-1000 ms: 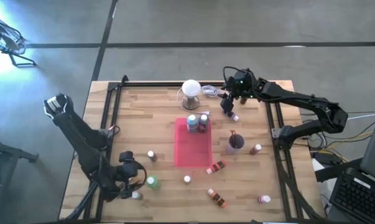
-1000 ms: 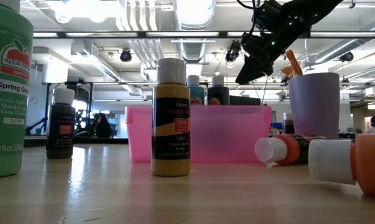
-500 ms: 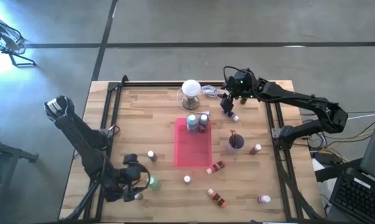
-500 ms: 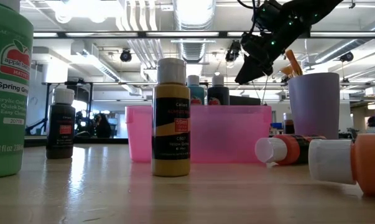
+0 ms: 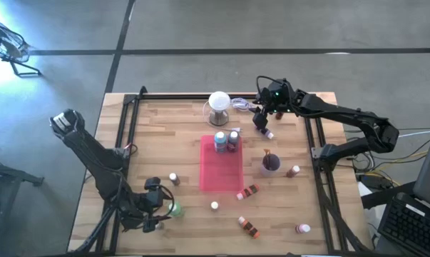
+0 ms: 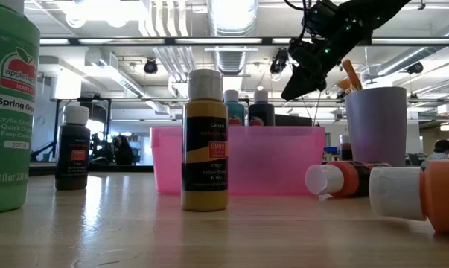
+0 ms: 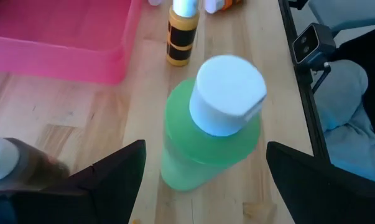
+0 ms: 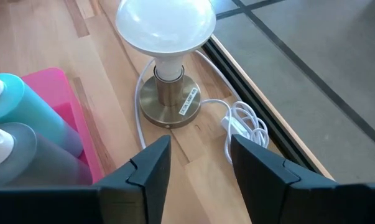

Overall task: Pick & Place Paint Supplies
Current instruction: Put the large green paint bottle into the red bin

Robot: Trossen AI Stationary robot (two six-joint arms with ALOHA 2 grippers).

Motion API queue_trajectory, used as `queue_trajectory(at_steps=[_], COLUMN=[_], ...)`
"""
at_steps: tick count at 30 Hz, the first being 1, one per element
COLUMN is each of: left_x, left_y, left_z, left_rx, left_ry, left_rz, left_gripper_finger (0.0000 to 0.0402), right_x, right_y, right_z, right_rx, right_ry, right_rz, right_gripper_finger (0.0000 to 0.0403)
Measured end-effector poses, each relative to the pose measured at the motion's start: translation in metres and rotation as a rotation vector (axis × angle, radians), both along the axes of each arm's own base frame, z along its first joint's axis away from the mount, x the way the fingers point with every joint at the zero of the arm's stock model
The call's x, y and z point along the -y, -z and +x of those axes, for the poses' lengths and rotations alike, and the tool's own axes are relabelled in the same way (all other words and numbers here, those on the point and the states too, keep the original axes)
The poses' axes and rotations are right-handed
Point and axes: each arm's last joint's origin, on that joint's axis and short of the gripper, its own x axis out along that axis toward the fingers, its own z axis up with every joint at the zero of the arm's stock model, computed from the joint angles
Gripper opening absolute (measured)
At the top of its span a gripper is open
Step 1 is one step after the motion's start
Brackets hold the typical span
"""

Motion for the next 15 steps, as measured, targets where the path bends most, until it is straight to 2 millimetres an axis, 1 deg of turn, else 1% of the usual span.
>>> queue_trajectory(at_steps=[7, 15], left_x=[0.0, -0.004], left_y=[-0.015, -0.021], left_z=[0.002, 0.007], left_rx=[0.013, 0.017], left_ry=[0.002, 0.01], left_rz=[0.022, 0.066], left_gripper_finger=[0.0337, 0.0337], right_x=[0.0, 0.0], right_y=[-0.001, 0.0], right_z=[0.0, 0.0], right_rx=[0.005, 0.005], right_ry=[0.0, 0.0], right_rz=[-0.003, -0.004], right_gripper_finger=[0.0147, 0.0133])
